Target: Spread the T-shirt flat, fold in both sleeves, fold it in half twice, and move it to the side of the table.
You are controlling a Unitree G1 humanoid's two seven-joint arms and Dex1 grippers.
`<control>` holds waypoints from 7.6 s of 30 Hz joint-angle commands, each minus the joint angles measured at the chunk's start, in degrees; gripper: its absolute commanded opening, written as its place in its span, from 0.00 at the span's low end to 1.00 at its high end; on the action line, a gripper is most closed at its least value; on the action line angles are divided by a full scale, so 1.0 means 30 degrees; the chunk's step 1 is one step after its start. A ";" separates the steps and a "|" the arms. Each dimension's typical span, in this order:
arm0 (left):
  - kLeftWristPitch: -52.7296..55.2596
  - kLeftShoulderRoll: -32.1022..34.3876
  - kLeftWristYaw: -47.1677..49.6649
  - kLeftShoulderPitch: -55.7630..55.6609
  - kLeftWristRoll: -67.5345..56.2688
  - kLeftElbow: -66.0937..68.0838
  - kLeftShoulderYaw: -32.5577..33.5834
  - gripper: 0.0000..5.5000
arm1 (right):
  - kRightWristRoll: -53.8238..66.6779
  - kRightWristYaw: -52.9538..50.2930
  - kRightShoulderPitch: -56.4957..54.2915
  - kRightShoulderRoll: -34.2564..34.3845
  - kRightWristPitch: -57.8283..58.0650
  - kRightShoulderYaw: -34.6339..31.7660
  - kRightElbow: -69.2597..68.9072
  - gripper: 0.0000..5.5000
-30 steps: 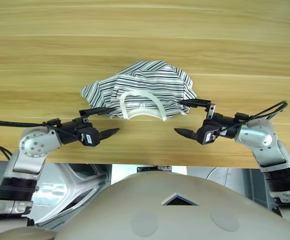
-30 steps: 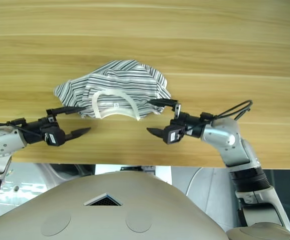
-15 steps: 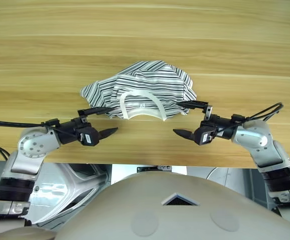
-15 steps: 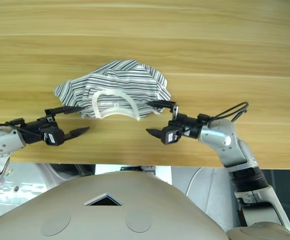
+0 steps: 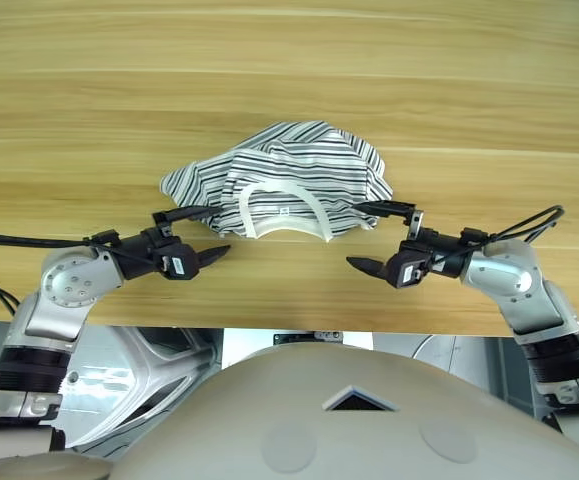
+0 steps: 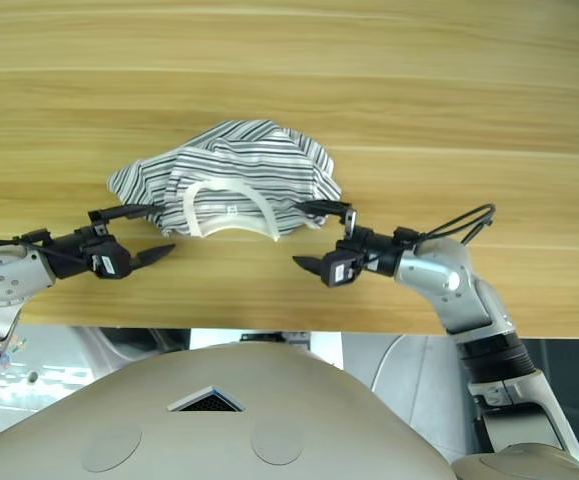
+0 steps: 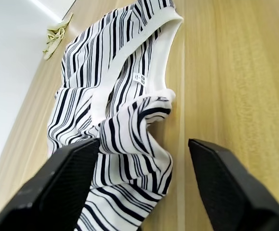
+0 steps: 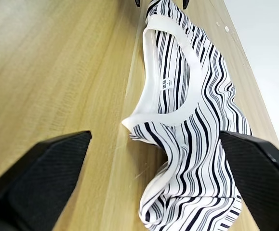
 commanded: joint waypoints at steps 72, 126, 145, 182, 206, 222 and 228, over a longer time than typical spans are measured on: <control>-0.1133 0.2335 0.0737 -0.7166 -0.3784 0.2452 0.2310 0.00 | 0.0659 -0.5009 -0.5430 -0.0867 0.1529 -0.5181 0.2816 0.00; -0.2821 0.1791 0.9653 -2.8180 0.4804 1.5897 -0.0552 0.00 | -0.0862 -0.9323 -1.8717 -0.3626 0.1475 -0.7757 1.1263 0.00; 0.6020 0.4368 -1.4963 -0.8132 -2.8737 -0.5703 1.0420 0.00 | 2.2053 0.7615 -0.3145 -0.6087 -0.2955 -1.3864 -0.2056 0.00; -0.3835 0.2752 -0.2562 -0.8690 -1.0661 0.5052 -0.9688 0.00 | 0.3963 -0.1793 -1.0705 -0.7821 -0.5305 0.3665 0.9928 0.00; 1.0448 0.3093 -1.4176 -1.0001 -2.0155 -0.3639 0.2284 0.00 | 1.5724 0.7202 -1.0988 -0.5651 0.1918 -0.2581 0.2545 0.00; 0.3082 0.0429 1.0557 -3.5704 -0.1069 1.8807 -0.2883 0.00 | -0.6251 -2.0883 -2.8714 -0.5223 0.5105 0.0468 1.3757 0.00; -0.2439 0.1977 -0.4860 -1.1897 -0.6481 0.8489 -1.2399 0.00 | 0.0546 -0.4225 -1.1599 -0.7258 -0.2993 0.9257 0.6954 0.00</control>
